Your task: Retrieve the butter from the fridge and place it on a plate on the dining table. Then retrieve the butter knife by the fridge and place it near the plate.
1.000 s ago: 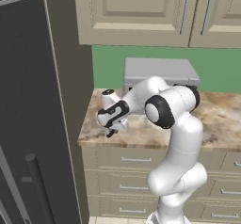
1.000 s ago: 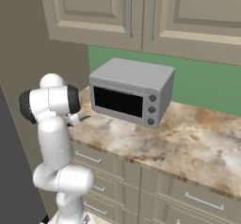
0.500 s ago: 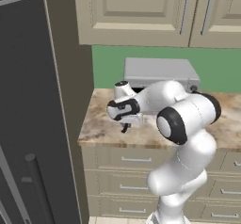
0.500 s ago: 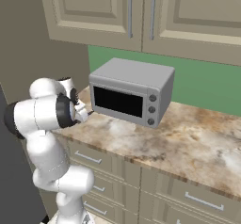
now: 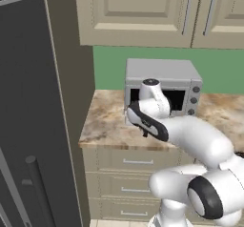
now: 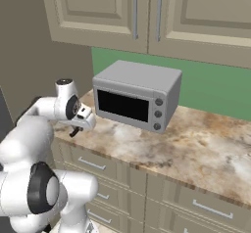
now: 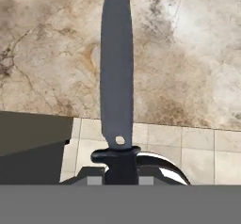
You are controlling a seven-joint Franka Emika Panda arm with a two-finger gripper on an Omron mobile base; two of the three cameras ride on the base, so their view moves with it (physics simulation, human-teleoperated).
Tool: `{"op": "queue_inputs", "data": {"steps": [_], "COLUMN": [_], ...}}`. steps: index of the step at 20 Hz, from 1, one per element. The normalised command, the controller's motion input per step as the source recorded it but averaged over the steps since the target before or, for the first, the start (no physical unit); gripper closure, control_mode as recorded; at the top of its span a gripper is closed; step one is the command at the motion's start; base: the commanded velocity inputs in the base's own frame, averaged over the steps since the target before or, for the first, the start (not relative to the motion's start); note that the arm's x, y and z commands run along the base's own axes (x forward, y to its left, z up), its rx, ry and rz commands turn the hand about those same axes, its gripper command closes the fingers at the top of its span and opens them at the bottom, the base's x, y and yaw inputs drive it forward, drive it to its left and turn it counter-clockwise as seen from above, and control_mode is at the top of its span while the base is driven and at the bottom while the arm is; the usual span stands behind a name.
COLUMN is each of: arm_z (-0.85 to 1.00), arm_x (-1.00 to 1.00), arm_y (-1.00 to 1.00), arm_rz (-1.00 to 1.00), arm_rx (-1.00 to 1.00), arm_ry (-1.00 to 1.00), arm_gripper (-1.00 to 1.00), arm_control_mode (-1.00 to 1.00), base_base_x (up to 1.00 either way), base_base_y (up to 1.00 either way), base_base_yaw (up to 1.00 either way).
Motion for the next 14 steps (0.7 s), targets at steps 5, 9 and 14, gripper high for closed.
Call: {"op": "queue_inputs", "data": {"steps": [5, 9, 14], "arm_z": [0.85, 0.62, 0.1], "arm_x": [-0.99, -1.0, -0.49], "arm_y": [-0.29, -0.14, -0.21], "arm_rz": [0.1, 0.0, 0.0], "arm_rx": [0.03, -0.03, -0.06], "arm_ry": [0.0, -0.01, 0.0], "arm_gripper": [1.0, 1.0, 1.0], "arm_control_mode": [-1.0, -1.0, -1.0], "base_base_x": [0.0, 0.0, 0.0], "base_base_y": [0.0, 0.0, 0.0], "base_base_yaw": [0.0, 0.0, 0.0]}}
